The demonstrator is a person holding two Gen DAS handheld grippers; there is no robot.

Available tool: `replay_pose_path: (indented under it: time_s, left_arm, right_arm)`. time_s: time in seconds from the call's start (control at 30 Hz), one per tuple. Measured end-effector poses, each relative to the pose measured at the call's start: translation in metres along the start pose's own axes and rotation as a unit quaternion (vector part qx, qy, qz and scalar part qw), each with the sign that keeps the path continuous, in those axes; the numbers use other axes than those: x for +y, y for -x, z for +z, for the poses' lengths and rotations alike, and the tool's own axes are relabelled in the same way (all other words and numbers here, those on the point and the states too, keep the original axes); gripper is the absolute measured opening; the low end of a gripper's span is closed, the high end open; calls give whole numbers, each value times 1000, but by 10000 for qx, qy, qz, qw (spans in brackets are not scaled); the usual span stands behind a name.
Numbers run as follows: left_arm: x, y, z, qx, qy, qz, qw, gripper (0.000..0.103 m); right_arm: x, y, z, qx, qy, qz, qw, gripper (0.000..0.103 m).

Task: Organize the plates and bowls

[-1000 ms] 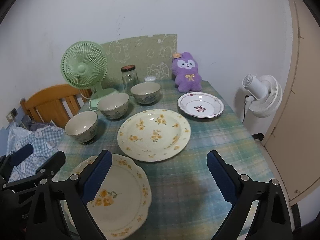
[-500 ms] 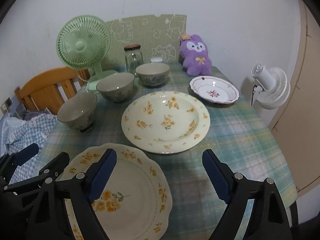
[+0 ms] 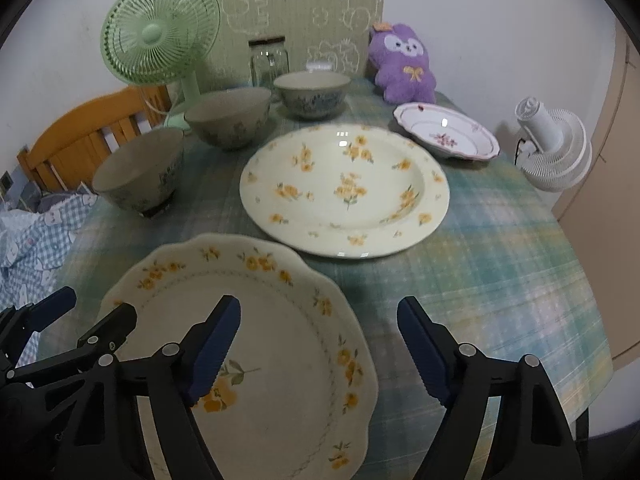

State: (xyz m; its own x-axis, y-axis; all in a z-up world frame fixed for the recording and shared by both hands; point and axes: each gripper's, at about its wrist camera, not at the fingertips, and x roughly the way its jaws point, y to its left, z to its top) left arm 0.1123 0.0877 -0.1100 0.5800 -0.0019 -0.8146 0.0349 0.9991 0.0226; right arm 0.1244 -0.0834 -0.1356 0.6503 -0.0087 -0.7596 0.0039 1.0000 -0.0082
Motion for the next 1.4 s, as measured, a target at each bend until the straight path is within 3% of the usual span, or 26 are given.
replay_pose_path:
  time_s: [0.27, 0.67, 1.17, 1.4]
  left_arm:
    - [-3, -16, -6, 291, -95, -155, 9994, 68]
    - [-3, -27, -7, 519, -26, -203, 9984, 61]
    - [0, -27, -7, 774, 58, -432, 9960, 60]
    - [-2, -18, -3, 667, -33, -453, 9967, 60]
  right_arm:
    - [0, -16, -11, 341, -80, -52, 9994, 82]
    - [0, -34, -18, 766, -103, -5, 9970, 71]
    - [0, -32, -13, 871, -136, 70, 9961, 71]
    - [-2, -29, -12, 891, -203, 21, 9958, 71]
